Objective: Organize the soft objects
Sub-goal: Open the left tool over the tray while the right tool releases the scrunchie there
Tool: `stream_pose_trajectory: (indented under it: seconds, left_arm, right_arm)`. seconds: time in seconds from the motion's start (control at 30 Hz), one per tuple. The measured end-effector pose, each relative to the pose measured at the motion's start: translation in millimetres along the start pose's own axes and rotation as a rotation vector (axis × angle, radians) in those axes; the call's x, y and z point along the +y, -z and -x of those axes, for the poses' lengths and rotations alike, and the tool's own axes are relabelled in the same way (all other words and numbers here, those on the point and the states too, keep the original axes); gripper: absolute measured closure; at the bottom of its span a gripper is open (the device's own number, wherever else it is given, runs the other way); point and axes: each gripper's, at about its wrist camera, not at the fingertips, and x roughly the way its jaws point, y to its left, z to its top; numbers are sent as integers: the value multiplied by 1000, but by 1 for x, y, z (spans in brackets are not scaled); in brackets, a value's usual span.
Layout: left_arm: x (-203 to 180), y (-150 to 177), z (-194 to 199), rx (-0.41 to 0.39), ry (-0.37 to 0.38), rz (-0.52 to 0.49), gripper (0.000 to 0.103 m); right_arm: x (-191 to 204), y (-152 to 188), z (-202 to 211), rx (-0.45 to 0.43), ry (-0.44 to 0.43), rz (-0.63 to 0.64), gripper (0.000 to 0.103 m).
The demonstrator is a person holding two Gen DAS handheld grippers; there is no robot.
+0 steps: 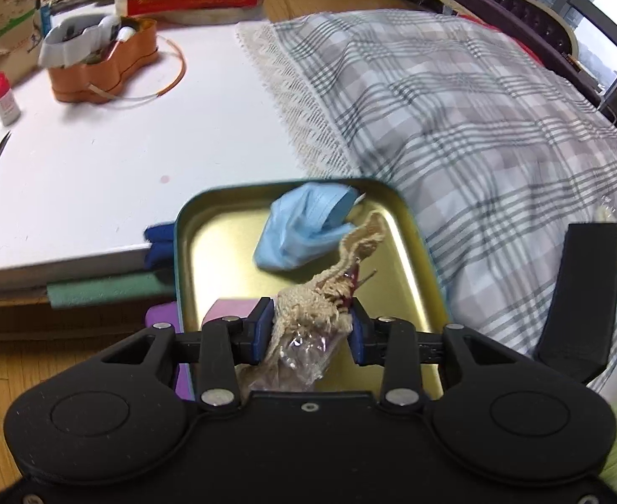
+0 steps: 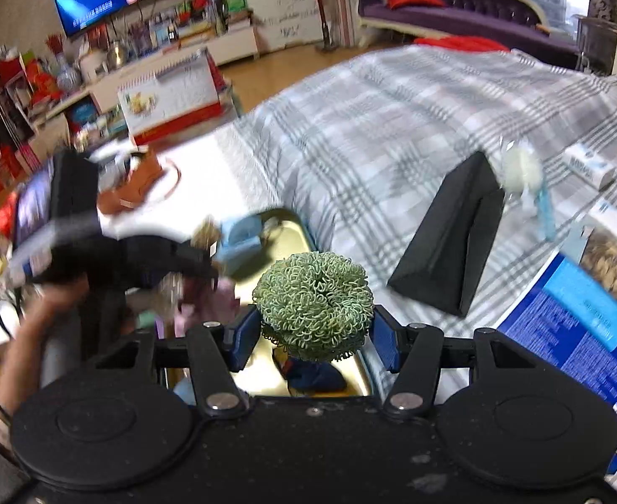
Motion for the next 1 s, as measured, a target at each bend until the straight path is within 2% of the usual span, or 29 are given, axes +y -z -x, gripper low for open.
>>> stream_pose_trajectory:
  seconds: [0.27, 0.4, 0.47, 0.63, 0.73, 0.9, 1.0]
  left_arm:
    - [-27, -28, -3, -49, -8, -117, 67]
    - [-19, -26, -20, 33, 36, -74, 67]
    - [-14, -26, -21, 45, 45, -50, 67]
    - [-4, -31, -16, -4, -37, -11, 66]
    - [3, -34, -17, -9, -63, 22, 53]
    - [7, -35, -15, -48, -123, 39, 49]
    - [9, -35, -15, -45, -117, 46, 48]
  right_arm:
    - [10, 14, -21, 75, 7, 22, 47]
    - [12, 13, -31, 85, 6, 29, 47]
    - [12, 10, -39, 88, 6, 25, 47]
    - [8, 0, -53, 94, -14, 4, 47]
    - [13, -8, -60, 90, -25, 15, 47]
    - [28, -23, -64, 35, -39, 61, 42]
    - [30, -28, -66, 23, -37, 64, 40]
